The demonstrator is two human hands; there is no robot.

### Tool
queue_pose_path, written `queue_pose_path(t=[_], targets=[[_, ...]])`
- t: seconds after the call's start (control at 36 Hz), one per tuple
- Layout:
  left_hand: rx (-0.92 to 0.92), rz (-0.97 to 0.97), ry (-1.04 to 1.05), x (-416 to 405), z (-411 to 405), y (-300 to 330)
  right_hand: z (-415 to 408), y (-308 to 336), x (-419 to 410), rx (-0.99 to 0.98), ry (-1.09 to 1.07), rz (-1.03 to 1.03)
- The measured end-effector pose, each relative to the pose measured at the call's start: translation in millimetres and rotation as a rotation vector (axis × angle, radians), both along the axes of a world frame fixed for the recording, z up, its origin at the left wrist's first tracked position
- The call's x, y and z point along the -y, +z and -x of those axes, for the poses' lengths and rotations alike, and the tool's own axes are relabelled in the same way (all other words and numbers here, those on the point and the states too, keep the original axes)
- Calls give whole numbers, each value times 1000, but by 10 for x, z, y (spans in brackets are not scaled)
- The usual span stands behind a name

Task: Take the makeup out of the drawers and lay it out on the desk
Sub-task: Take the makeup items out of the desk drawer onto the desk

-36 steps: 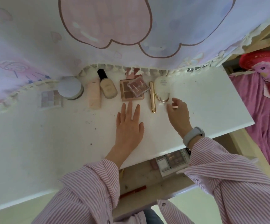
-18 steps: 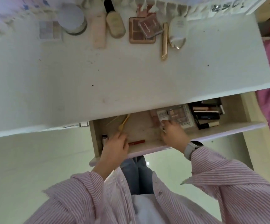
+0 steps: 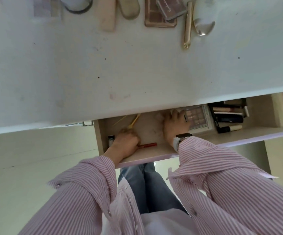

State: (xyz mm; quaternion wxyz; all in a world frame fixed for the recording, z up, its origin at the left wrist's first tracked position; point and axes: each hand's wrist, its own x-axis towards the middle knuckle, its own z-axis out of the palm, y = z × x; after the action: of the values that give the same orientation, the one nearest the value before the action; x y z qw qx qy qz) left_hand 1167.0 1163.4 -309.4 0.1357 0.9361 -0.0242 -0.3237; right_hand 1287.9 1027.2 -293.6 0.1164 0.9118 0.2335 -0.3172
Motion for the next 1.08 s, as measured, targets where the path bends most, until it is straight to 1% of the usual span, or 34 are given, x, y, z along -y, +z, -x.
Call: queue_pose_path(t=[0.08,0.19,0.36,0.44,0.53,0.58,0.64,0.67,0.69,0.75,0.83,0.89,0.94,1.08], targets=[[-23,17,-26,-9,-17,-23,35,-15,6,27,7,59],[-90,108,71,-32,-41,12,61,-9,3,5,-8,102],[-265,185,230,14,-76,117,-1,42,132,-27,50,-11],[-344,214,326,61,-67,134,-51,56,204,-75,11,-112],[-346,238,458,69,-6,186,-51,59,256,-123,-56,-132],[-278,180,604,73,73,247,-43,50,267,-137,-89,-121],[-180,-15,732,76,145,313,-31,53,252,-128,-71,-88],[-175,-93,778,79,168,344,-27,58,242,-134,-73,-80],[-207,-126,816,80,173,366,-21,68,230,-143,-78,-74],[-318,-82,873,97,140,361,-2,86,204,-170,-73,-47],[-438,-28,874,128,86,249,13,107,170,-180,-120,-59],[-454,-45,880,128,62,180,38,124,153,-193,-144,-79],[-428,-56,881,116,62,132,56,120,145,-220,-140,-77],[-423,-6,658,12,129,119,29,73,197,-294,-34,-76]])
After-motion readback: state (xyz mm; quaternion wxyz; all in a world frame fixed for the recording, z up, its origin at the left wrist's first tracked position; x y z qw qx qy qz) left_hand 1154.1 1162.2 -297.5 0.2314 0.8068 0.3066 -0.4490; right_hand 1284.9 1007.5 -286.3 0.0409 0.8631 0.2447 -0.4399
